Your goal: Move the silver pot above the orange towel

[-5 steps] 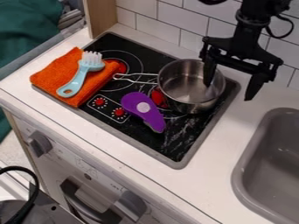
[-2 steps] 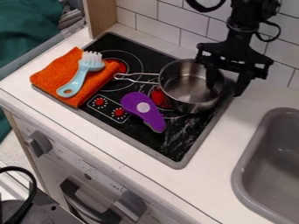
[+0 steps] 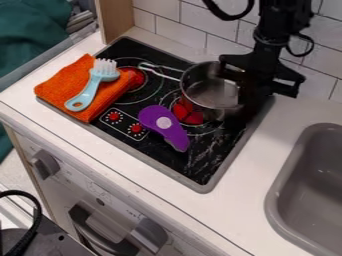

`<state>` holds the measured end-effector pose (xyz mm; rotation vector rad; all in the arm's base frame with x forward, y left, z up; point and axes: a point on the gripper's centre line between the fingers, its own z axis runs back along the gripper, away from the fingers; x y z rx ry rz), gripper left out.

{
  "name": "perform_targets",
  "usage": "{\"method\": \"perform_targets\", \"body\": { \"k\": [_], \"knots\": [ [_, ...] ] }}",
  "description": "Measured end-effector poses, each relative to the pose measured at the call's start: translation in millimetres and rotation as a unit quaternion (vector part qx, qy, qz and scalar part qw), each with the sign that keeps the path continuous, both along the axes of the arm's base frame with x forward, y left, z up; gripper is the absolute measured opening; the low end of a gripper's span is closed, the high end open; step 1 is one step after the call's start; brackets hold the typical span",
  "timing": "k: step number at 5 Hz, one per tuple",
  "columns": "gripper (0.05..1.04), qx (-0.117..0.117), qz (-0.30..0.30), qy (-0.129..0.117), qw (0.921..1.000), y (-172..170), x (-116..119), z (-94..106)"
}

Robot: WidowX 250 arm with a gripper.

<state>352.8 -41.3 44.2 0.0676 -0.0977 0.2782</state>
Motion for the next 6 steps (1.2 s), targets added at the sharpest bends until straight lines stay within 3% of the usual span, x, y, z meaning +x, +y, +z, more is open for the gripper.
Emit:
{"method": "perform_targets", "body": {
  "k": [2,3,5,6],
  "knots": [
    [0.058,0.013,-0.011,-0.010,0.9998,-7,-11,18.9],
    [0.058,0.005,-0.026,-0.035,0.9990,-10,-9,38.8],
    [0.058,0.005,-0.085,-0.045,0.9954,27,13,49.6],
    [0.058,0.013,-0.107,-0.034,0.9936,53,27,39.0]
  ]
}}
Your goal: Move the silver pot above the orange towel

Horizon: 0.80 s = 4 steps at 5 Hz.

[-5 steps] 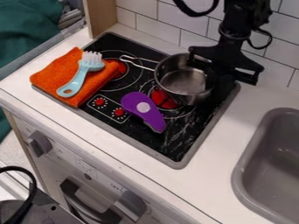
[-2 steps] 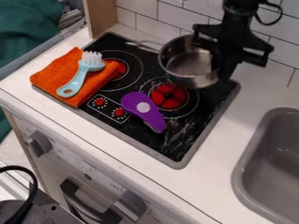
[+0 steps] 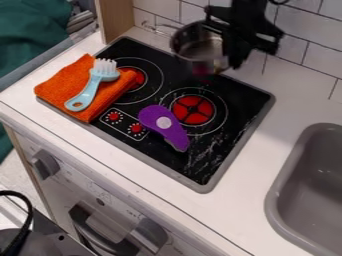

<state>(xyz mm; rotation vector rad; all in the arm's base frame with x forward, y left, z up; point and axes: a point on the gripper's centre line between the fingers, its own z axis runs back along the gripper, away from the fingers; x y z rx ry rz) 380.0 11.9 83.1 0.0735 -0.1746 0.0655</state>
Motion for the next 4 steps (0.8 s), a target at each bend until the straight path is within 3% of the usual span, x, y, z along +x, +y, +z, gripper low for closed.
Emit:
{"method": "perform_targets", "body": {
  "k": [2,4],
  "knots": [
    [0.058,0.018,0.021,0.037,0.9989,46,13,-22.7],
    [0.058,0.041,0.030,0.062,0.9968,65,10,-27.1]
  ]
}}
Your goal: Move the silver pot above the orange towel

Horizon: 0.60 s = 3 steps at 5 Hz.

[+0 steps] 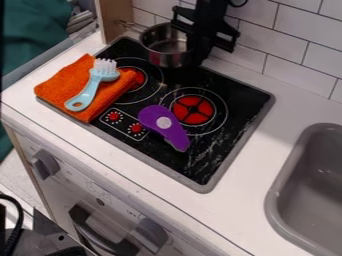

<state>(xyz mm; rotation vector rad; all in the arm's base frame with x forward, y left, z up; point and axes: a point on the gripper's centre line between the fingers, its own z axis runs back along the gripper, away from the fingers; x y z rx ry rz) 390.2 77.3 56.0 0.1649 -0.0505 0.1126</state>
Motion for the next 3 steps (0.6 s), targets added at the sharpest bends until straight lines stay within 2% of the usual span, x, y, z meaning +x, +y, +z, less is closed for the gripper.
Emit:
{"method": "perform_targets", "body": {
  "k": [1,2,3],
  "knots": [
    [0.058,0.001,-0.001,0.008,1.0000,1,-3,-1.1],
    [0.058,0.004,-0.006,0.028,0.9996,3,-14,-10.3],
    [0.058,0.003,-0.003,0.032,0.9995,5,-23,-10.6]
  ]
}}
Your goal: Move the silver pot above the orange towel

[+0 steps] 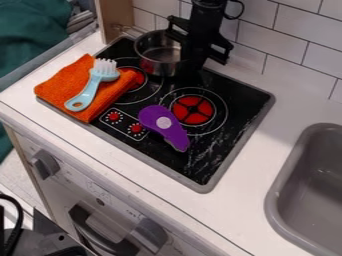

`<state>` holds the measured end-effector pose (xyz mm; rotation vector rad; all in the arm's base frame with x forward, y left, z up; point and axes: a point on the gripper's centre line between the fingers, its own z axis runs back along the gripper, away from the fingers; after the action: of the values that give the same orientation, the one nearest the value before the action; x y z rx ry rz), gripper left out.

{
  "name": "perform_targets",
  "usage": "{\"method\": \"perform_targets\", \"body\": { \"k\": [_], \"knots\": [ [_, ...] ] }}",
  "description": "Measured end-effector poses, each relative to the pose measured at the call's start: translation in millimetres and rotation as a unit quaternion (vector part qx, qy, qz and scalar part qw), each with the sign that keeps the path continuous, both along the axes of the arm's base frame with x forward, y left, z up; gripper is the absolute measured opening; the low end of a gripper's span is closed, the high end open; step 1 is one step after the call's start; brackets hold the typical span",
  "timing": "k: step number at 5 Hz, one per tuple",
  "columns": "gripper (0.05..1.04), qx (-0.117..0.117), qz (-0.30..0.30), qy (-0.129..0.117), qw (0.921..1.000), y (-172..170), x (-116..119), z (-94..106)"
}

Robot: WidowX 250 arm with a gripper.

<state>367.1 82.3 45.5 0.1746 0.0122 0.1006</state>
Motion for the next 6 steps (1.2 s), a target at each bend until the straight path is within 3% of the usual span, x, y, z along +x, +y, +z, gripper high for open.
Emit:
{"method": "perform_targets", "body": {
  "k": [2,3,5,6],
  "knots": [
    [0.134,-0.021,0.024,-0.008,0.9995,-1,1,-0.3],
    [0.329,-0.031,0.031,-0.009,0.9990,0,0,-1.0],
    [0.928,-0.038,0.030,-0.067,0.9966,-7,-5,45.1],
    [1.012,-0.053,0.035,-0.085,0.9943,-23,-17,62.9]
  ]
}}
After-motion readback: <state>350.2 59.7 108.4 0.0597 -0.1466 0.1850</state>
